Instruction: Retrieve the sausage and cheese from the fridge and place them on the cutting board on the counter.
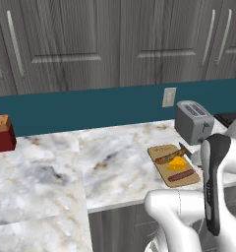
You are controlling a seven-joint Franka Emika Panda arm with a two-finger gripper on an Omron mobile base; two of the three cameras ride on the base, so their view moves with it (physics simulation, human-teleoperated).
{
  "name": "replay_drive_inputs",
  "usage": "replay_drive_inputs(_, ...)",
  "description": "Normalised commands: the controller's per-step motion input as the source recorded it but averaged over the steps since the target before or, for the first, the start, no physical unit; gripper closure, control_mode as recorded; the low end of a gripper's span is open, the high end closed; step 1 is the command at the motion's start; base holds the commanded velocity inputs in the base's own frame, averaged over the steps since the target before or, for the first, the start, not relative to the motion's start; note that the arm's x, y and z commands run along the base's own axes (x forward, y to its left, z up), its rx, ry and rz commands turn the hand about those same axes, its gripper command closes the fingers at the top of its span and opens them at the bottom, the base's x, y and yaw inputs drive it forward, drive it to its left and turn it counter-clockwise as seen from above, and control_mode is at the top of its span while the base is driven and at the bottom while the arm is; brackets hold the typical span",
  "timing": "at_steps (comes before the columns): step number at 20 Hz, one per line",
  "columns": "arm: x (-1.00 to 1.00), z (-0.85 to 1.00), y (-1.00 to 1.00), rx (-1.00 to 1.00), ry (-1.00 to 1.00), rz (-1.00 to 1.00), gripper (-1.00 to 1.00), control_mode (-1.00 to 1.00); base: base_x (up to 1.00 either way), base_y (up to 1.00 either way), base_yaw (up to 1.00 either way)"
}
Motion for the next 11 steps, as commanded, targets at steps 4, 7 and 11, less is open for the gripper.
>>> replay_drive_inputs(4, -0.66, 0.05, 0.04, -0.01, -0.28, 0.02, -1.0, -1.0, 0.0, 0.0, 0.0)
replay_drive_inputs(7, -0.71, 0.02, 0.02, 0.0, -0.24, 0.0, -1.0, -1.0, 0.0, 0.0, 0.0)
replay_drive_inputs(11, -0.77, 0.02, 0.0, 0.0, -0.26, 0.0, -1.0, -1.0, 0.0, 0.0, 0.0)
